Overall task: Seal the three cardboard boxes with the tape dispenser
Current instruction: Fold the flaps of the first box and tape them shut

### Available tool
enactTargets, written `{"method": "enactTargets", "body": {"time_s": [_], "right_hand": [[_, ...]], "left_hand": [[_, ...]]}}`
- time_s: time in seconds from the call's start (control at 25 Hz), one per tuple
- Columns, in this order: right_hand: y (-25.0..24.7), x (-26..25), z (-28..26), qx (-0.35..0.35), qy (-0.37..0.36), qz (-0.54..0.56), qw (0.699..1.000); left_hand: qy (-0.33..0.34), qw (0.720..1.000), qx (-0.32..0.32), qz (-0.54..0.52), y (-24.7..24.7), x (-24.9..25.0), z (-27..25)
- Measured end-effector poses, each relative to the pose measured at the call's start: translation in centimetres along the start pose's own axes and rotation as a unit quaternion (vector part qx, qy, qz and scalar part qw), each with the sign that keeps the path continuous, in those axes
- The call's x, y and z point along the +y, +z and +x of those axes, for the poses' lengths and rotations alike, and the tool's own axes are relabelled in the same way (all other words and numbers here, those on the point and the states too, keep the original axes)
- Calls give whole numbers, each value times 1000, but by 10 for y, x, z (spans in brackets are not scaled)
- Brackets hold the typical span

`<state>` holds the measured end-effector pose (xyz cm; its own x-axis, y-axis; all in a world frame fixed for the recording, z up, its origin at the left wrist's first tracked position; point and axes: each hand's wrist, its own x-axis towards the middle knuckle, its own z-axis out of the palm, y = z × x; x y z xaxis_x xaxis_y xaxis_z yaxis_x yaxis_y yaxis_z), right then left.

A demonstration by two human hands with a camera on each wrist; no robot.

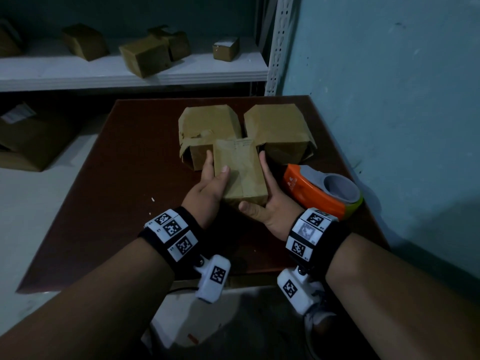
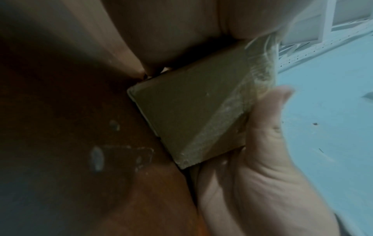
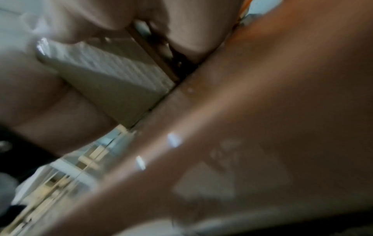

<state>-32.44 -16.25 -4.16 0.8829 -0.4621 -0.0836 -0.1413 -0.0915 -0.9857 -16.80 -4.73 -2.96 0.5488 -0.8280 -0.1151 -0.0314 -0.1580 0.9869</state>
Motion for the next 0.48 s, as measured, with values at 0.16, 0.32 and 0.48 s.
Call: {"method": "enactTargets", "body": {"time_s": [0.16, 0.32, 0.48], "right_hand": [[-3, -1, -1, -5, 7, -1, 1000], [-4, -6, -1, -20, 12, -36, 999], [-1, -9, -6, -37, 12, -36, 999]], "left_hand": [[0, 999, -4, 45, -2, -1, 4], [-3, 1000, -3, 20, -1, -1, 2], [-17, 999, -13, 26, -1, 5, -2]]}}
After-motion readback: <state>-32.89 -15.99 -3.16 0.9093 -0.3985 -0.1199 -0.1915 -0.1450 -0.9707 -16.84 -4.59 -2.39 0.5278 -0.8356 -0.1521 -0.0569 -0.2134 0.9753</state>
